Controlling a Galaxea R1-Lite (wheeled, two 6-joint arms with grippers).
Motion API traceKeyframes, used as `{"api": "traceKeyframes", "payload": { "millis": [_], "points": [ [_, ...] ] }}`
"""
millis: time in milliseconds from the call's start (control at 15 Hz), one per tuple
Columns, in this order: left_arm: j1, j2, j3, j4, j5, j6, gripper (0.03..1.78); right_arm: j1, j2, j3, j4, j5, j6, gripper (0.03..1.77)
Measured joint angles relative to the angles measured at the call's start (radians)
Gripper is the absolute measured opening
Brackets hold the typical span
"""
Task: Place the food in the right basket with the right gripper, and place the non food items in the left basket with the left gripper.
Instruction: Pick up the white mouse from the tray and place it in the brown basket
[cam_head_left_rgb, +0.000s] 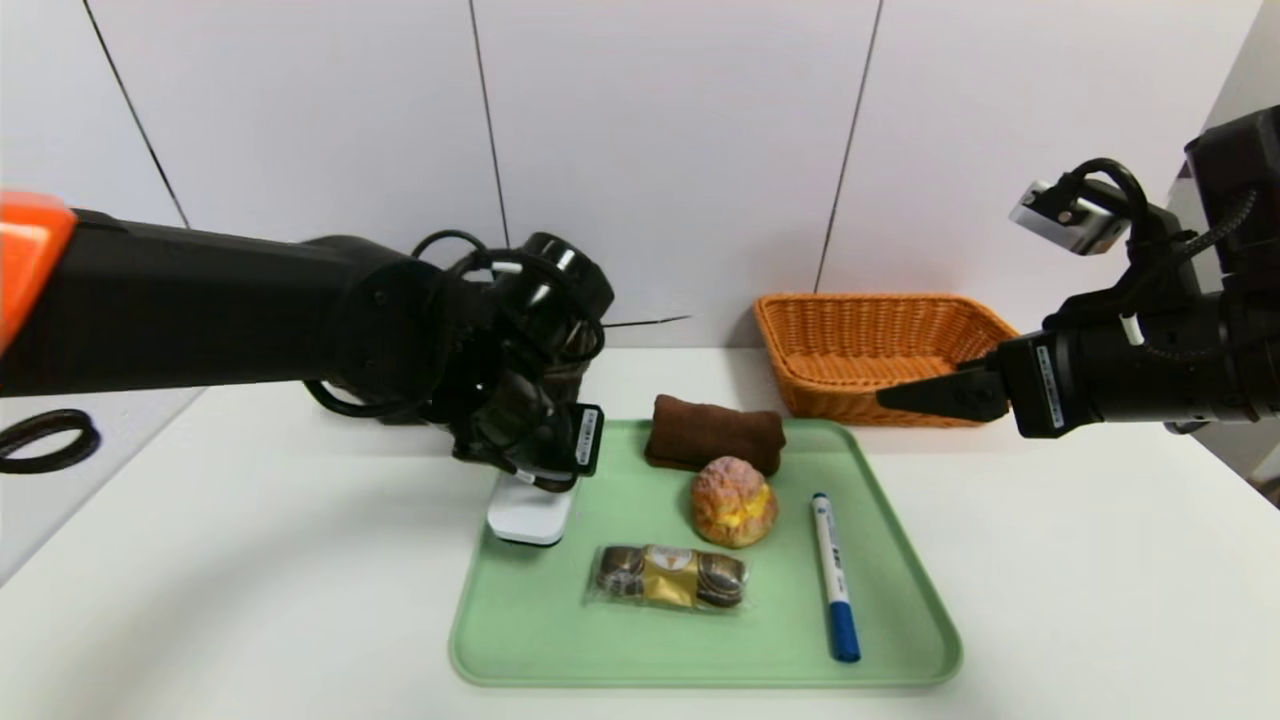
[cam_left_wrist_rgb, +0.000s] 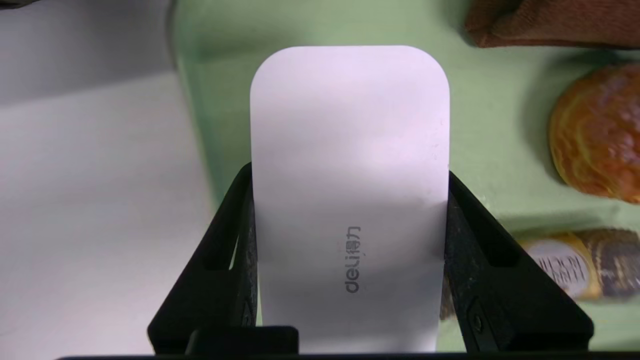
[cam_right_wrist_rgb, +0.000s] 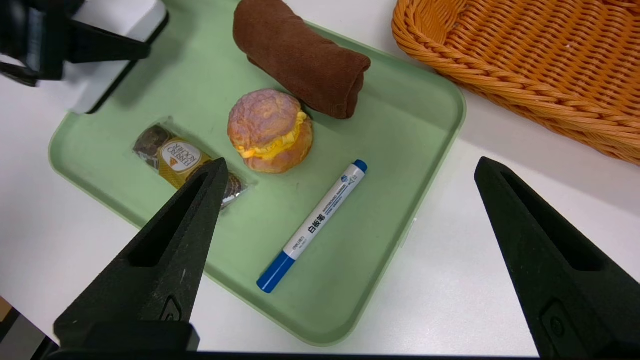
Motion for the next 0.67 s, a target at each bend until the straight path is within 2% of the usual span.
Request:
{"api": "traceKeyframes", "payload": {
  "millis": [200,333,467,667],
  "points": [
    [-0.014,-0.107,-0.004,0.077,-0.001,0.024,1.02,0.003,0.0,-0.002,0.0,0.0,0.0,1.7],
    [-0.029,-0.181,-0.01,0.127,-0.003,0.077,1.02,0.003,0.0,-0.004,0.0,0.002,0.0,1.7],
    [-0.026,-0.244,-0.038,0.201,-0.003,0.178,1.02,0.003,-0.001,-0.004,0.0,0.002,0.0,1.7],
    [0.06,-0.295,-0.071,0.237,-0.011,0.408,1.02,0.004,-0.006,-0.004,0.001,0.003,0.001,1.7]
  ]
}}
